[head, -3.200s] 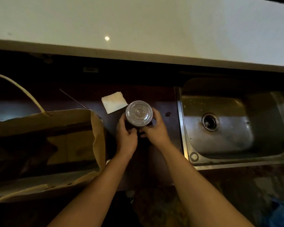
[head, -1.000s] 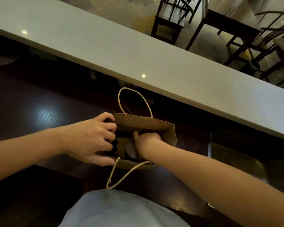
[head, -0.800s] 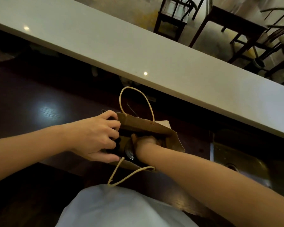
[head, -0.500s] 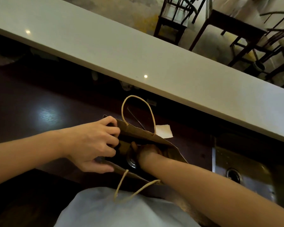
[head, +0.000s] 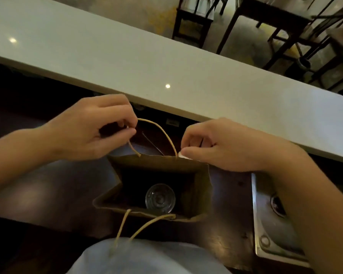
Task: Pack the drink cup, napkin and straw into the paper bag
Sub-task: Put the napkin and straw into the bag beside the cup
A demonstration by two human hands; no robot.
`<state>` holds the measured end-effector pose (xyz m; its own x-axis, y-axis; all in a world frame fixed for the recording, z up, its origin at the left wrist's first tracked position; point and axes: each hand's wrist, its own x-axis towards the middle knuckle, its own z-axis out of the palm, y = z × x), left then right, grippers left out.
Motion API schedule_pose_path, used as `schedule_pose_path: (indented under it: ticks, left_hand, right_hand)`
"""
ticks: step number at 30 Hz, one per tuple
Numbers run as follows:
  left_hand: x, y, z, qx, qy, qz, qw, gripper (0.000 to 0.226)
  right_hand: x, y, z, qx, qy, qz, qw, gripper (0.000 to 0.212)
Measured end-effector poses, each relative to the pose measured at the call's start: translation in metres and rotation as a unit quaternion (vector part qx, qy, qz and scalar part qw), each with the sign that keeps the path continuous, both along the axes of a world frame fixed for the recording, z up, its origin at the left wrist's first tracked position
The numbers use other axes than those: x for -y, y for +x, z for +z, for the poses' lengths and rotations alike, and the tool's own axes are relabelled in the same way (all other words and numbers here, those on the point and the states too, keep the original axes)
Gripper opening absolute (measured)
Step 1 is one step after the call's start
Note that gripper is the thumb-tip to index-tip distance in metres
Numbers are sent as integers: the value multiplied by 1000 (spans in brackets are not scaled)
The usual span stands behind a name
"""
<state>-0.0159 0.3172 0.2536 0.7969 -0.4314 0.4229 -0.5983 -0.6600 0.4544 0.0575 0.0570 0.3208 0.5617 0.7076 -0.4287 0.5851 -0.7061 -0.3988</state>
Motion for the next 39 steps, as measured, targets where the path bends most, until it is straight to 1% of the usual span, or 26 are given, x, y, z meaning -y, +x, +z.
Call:
schedule_pose_path:
  ticks: [2, 5, 7, 9, 11, 13, 17, 18, 19, 21, 23, 26, 29, 34, 37, 39]
  left_hand:
    - [-6, 19, 0, -20, 4, 30, 999, 11]
    - [-9, 45, -12, -75, -5, 56, 996, 10]
    - [-7, 57, -26, -132, -12, 57, 990, 10]
    - [-1, 65, -45, -184, -15, 42, 982, 9]
    - [6, 75, -66, -257, -76, 45, 962, 9]
    - [11, 87, -87, -324, -147, 68, 932, 11]
    - [27, 108, -134, -397, -196, 86, 893, 16]
    - [31, 112, -146, -394, -177, 92, 897, 14]
    - [34, 116, -160, -380, -129, 96, 911, 12]
    - [38, 122, -184, -346, -6, 89, 934, 12]
    - [40, 128, -207, -335, 82, 74, 936, 23]
    - [44, 132, -227, -299, 161, 92, 936, 32]
    - [47, 134, -238, -263, 195, 108, 939, 32]
    - [45, 135, -250, -258, 224, 123, 932, 27]
    - [45, 131, -250, -243, 230, 124, 934, 22]
    - [45, 128, -250, -240, 251, 121, 930, 19]
  right_hand:
    - [11, 16, -7, 47, 43, -63, 996, 14]
    - [25, 33, -33, 82, 46, -120, 988, 12]
    - [34, 40, -58, 69, 42, -136, 987, 11]
    - [37, 44, -85, 36, 35, -146, 988, 12]
    - [36, 49, -113, 9, 27, -157, 987, 15]
    - [34, 57, -141, -7, 20, -168, 986, 20]
    - [31, 69, -197, -26, -2, -174, 984, 32]
    - [32, 72, -210, -24, -9, -172, 985, 36]
    - [32, 75, -221, -19, -20, -171, 985, 41]
    - [35, 80, -241, -8, -45, -172, 984, 49]
    - [38, 85, -258, 8, -63, -158, 985, 53]
    - [40, 90, -276, 29, -65, -158, 985, 57]
    - [41, 91, -286, 32, -78, -178, 980, 59]
    - [41, 87, -299, 49, -107, -173, 978, 57]
    - [39, 84, -300, 62, -111, -177, 976, 50]
    - [41, 81, -301, 50, -105, -188, 975, 40]
